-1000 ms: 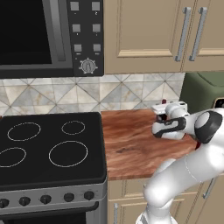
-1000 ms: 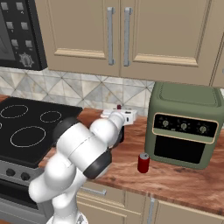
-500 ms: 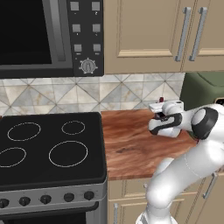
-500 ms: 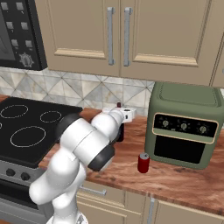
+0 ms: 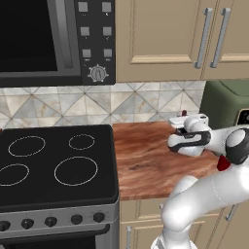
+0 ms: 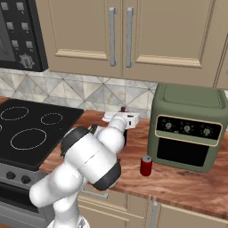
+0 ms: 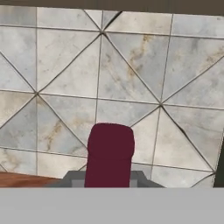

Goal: Move the drinks to the dining counter.

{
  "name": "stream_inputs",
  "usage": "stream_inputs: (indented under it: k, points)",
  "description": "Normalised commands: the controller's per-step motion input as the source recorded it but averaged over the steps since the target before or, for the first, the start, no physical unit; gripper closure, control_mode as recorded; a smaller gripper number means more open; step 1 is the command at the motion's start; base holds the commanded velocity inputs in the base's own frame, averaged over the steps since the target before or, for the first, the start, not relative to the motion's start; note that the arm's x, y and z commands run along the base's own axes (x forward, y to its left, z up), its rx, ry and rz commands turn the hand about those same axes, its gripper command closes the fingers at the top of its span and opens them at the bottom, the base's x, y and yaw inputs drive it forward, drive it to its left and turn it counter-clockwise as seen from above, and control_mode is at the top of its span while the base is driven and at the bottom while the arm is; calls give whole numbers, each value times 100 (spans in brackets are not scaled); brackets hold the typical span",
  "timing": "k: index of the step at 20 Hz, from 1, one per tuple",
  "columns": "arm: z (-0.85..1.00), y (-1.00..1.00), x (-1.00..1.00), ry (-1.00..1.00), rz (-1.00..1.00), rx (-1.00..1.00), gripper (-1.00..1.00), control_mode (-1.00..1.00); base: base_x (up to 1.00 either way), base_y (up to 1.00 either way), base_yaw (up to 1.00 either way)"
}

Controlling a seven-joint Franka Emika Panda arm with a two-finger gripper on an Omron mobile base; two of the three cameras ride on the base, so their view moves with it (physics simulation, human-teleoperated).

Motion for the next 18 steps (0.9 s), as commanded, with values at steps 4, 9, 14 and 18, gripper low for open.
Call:
stream_inputs:
  k: [4, 9, 14, 18]
  points:
    - [52, 0, -77, 0, 3, 0, 100, -100, 0, 0, 0]
    - [97, 0, -76, 3, 7, 0, 100, -100, 0, 0, 0]
    - [96, 0, -72, 18, 8, 0, 100, -100, 0, 0, 0]
    - [71, 0, -63, 41, 10, 0, 100, -100, 0, 0, 0]
